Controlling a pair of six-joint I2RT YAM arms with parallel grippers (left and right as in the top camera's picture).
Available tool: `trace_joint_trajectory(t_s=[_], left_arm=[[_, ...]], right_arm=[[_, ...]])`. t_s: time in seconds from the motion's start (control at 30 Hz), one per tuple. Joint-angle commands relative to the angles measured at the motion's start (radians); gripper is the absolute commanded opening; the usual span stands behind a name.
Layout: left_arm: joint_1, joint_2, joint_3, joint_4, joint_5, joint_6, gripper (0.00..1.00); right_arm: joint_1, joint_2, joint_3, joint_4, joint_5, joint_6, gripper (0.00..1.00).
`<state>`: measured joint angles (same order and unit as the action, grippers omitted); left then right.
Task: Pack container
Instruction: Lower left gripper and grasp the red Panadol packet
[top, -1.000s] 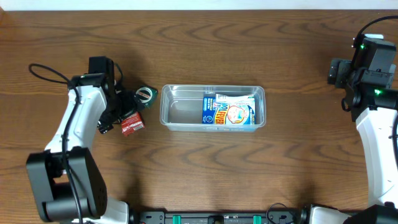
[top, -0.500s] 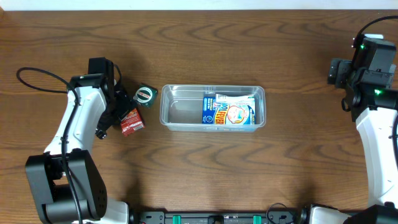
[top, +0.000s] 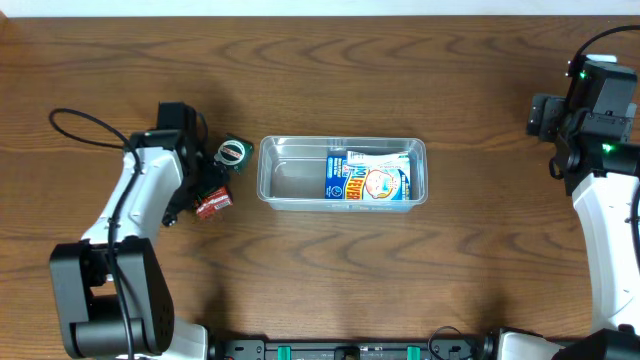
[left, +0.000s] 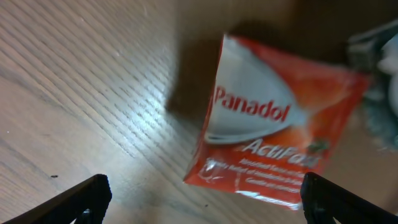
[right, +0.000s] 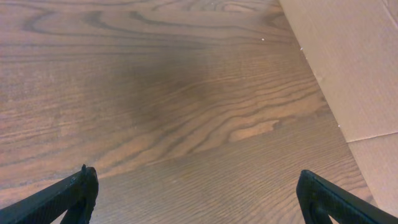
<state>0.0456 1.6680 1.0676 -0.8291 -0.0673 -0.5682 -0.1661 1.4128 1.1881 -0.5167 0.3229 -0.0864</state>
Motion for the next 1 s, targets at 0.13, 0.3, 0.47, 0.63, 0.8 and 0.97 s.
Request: trace_joint_trajectory(t_s=[0.13, 0.3, 0.47, 0.63, 0.8, 0.97], left_arm=[[-0.042, -0.007, -0.017, 0.044, -0.020, 0.170, 0.98], [-0.076, -0.007, -0.017, 0.095, -0.023, 0.220, 0.98], [-0.084, -0.007, -0.018, 0.110, -0.024, 0.220, 0.98], [-0.084, -0.007, -0.019, 0.109, -0.064, 0.216, 0.98], [-0.085, -0.007, -0.024, 0.120, -0.077, 0.212, 0.98], [-0.085, -0.007, -0.077, 0.192, -0.077, 0.208, 0.98]], right_arm=[[-0.004, -0.006, 0.002, -0.001, 0.010, 0.015, 0.99], [-0.004, -0.006, 0.002, -0.001, 0.010, 0.015, 0.99], [-0.004, -0.006, 0.002, -0.001, 0.010, 0.014, 0.99], [-0.004, -0.006, 0.002, -0.001, 0.010, 0.015, 0.99], [-0.004, -0.006, 0.002, -0.001, 0.010, 0.015, 0.99], [-0.004, -0.006, 0.002, -0.001, 0.010, 0.015, 0.99]])
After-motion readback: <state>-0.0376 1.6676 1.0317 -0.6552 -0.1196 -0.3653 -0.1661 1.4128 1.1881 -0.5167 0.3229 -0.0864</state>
